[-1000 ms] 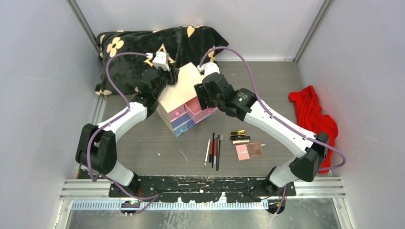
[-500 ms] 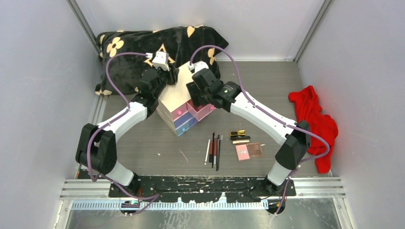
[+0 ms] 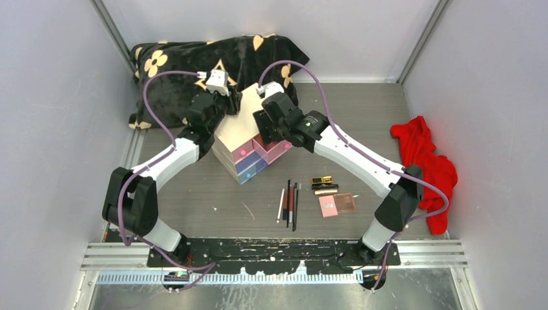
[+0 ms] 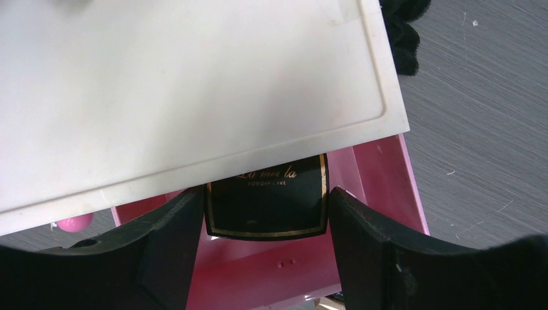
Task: Organize the makeup
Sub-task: Place the makeup in the drawer.
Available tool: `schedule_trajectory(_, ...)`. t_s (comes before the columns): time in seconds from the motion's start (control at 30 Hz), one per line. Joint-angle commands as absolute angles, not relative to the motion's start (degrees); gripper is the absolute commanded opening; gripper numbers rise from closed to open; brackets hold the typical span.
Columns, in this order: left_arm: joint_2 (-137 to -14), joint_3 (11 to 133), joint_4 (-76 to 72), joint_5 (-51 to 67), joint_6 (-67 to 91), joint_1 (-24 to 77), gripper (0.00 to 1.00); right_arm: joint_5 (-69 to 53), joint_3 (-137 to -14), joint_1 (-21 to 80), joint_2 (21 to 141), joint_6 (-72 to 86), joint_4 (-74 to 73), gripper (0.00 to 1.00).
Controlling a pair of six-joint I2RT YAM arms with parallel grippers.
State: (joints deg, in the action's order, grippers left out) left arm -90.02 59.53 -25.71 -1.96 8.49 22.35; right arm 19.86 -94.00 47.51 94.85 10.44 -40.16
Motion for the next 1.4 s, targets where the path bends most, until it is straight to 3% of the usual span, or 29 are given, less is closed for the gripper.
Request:
schedule_trajectory(0.0, -96.7, 53.4, -2.7, -1.8, 12.4, 22.4, 0.39, 20.8, -93.7, 47.6, 90.3, 9.6, -36.0, 0.46)
schedule_trajectory(0.17, -96.7, 53.4, -2.7, -1.7, 12.4, 22.4, 0.39, 20.9, -93.3, 47.6, 89.4, 8.7, -35.8, 0.56)
schedule_trajectory(0.23, -96.7, 53.4, -2.7, -1.8, 12.4, 22.4, 0.39, 20.9, -92.6, 47.6, 88.6, 8.6, -35.2, 0.66)
schedule_trajectory(0.53, -96.4, 53.2, -2.8, -1.5, 12.4, 22.4, 0.39, 21.7, -91.4, 47.6, 87.5, 8.0, -34.8, 0.77)
schedule_trajectory(0.67, -96.3, 53.1, -2.7, -1.5, 12.5, 22.4, 0.39, 22.0, -91.2, 47.6, 87.3, 8.2, -34.7, 0.88)
schedule_trajectory(1.1, -96.2, 53.1, -2.7, -1.6, 12.4, 22.4, 0.39, 26.2, -90.4, 47.6, 83.1, 7.8, -37.5, 0.89)
schedule_trajectory(1.37, -96.6, 53.3, -2.8, -1.4, 12.4, 22.5, 0.39, 26.6, -77.8, 47.6, 70.6, 15.3, -46.2, 0.86)
